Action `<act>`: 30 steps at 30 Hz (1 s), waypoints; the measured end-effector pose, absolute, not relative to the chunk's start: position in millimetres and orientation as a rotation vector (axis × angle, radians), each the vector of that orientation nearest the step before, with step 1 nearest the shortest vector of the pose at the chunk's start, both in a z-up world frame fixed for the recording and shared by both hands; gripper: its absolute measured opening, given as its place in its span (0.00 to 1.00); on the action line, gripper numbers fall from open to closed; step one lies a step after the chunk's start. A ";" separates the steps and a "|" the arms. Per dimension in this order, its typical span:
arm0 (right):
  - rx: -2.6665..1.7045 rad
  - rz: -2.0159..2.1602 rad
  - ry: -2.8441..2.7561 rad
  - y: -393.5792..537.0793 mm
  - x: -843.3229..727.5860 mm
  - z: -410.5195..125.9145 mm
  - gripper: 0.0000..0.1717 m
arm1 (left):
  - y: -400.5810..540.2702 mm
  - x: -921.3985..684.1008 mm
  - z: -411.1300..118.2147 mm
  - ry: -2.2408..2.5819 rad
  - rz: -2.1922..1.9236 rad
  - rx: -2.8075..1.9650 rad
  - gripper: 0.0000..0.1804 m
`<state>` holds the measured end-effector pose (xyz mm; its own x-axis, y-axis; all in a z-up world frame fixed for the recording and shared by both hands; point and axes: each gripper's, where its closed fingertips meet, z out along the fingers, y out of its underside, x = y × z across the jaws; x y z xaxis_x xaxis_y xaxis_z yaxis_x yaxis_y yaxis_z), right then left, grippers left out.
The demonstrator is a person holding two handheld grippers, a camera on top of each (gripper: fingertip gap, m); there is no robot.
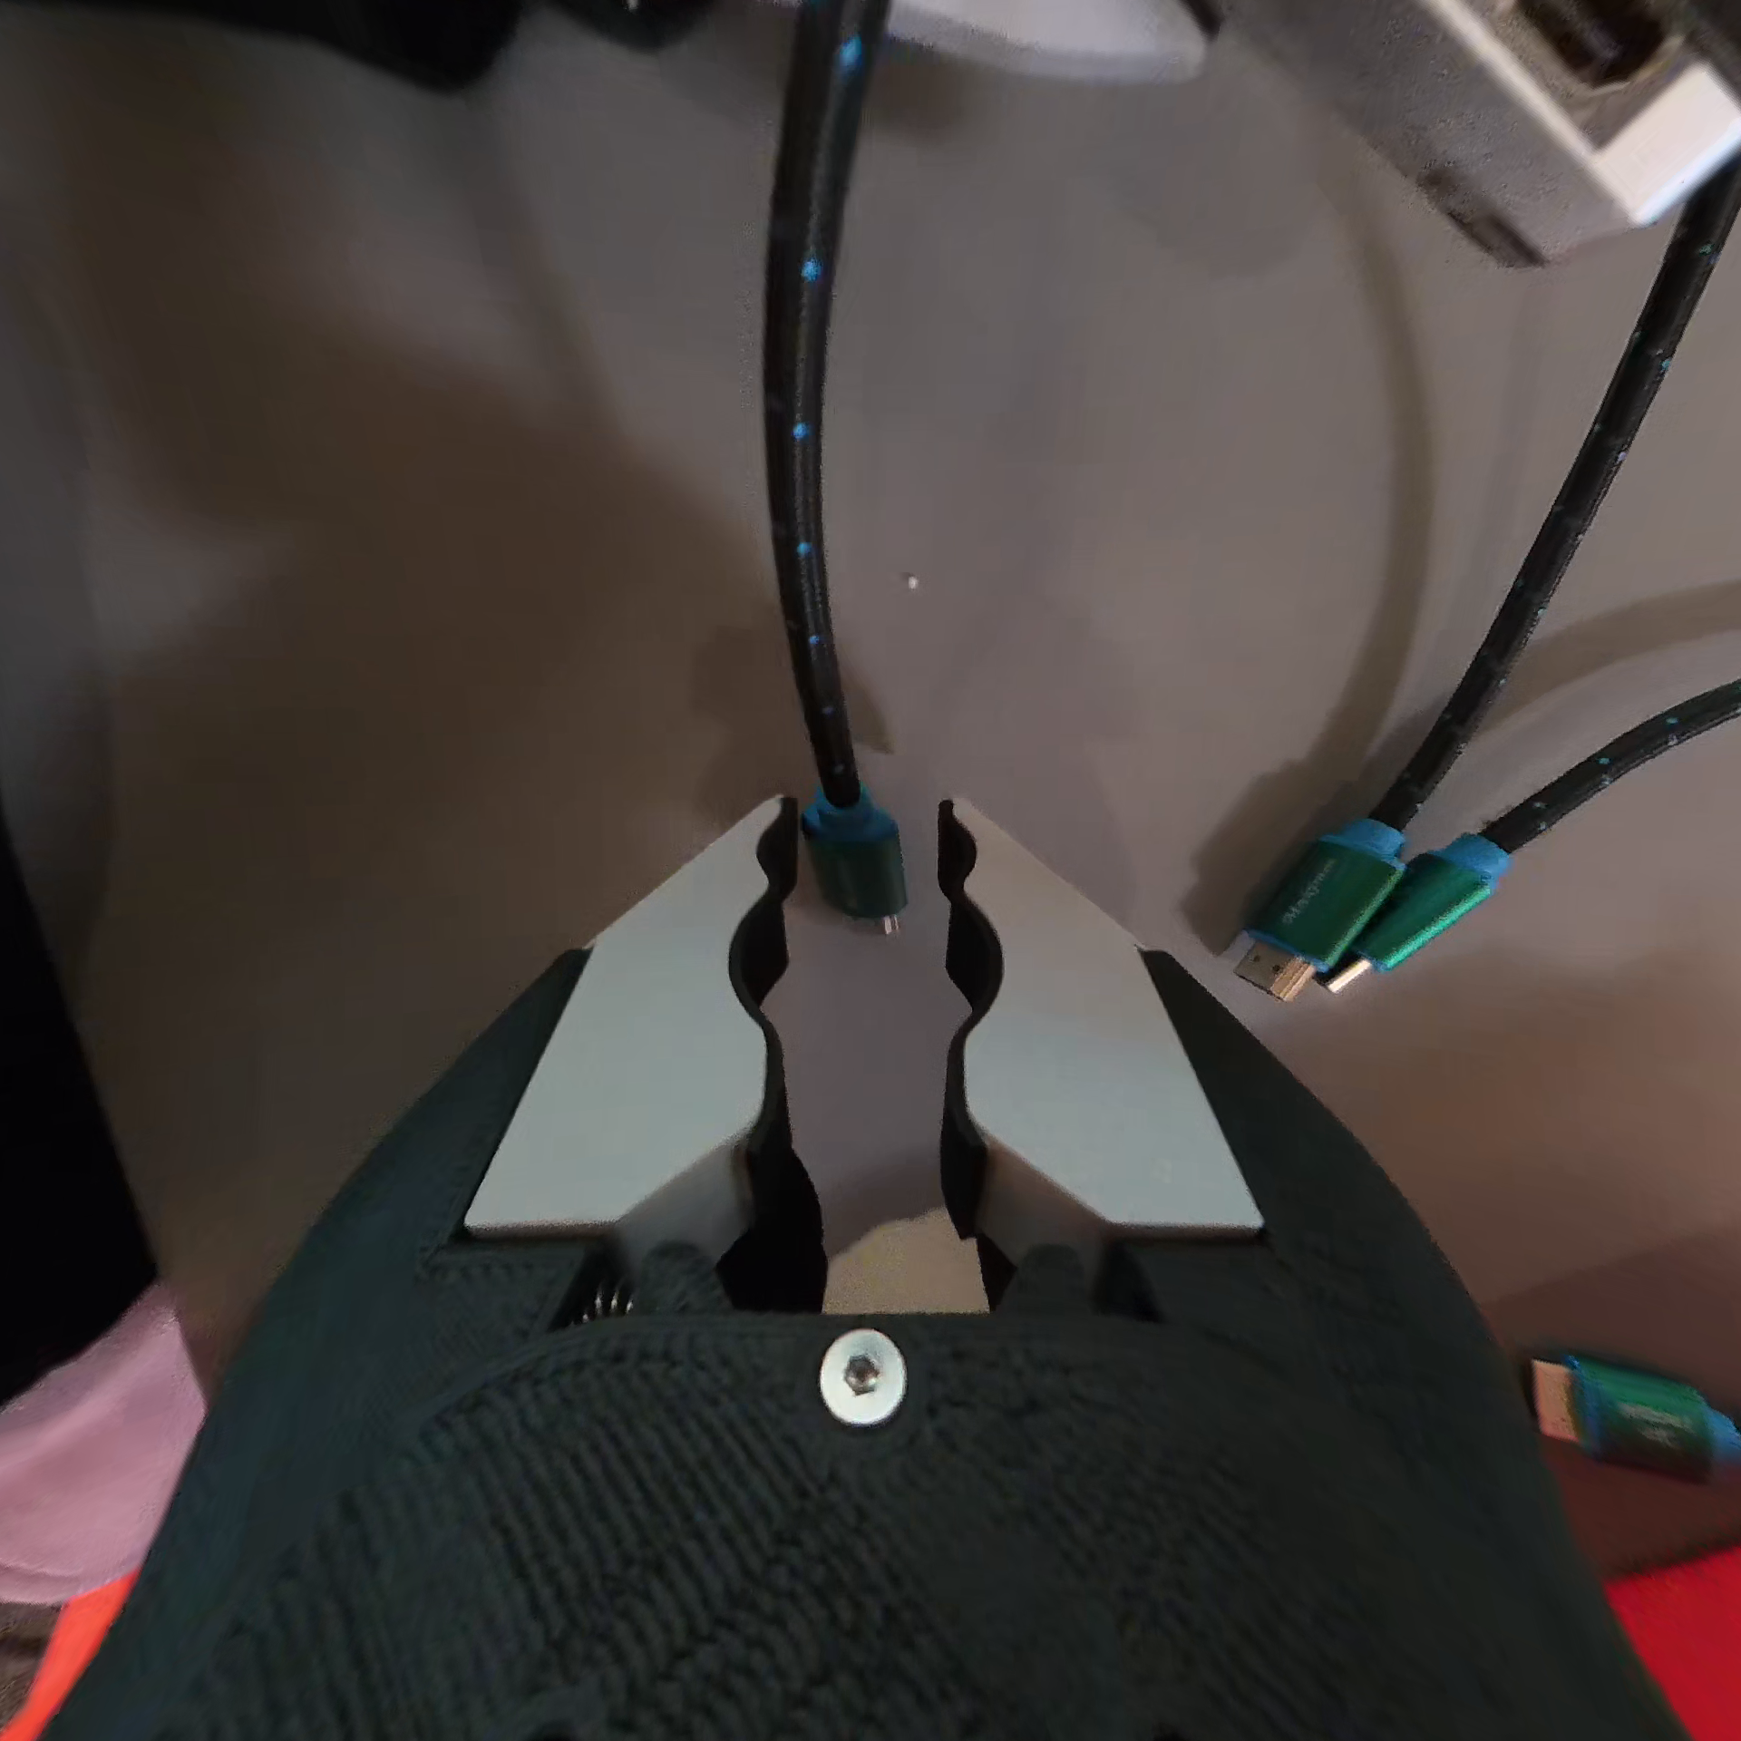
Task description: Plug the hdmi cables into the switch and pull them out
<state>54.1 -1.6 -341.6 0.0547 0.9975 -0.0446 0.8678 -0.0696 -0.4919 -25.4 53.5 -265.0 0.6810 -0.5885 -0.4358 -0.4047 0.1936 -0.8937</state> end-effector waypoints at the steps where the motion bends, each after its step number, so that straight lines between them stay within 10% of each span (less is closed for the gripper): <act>1: -1.992 0.510 -1.897 -2.2 55.5 -343.2 0.16 | 53.4 -25.1 -265.3 0.890 -0.155 -1.425 0.13; 30: -1.655 1.088 -1.912 -55.6 -4.6 -327.9 0.10 | 42.4 -12.9 -260.2 0.939 -0.245 -1.380 0.12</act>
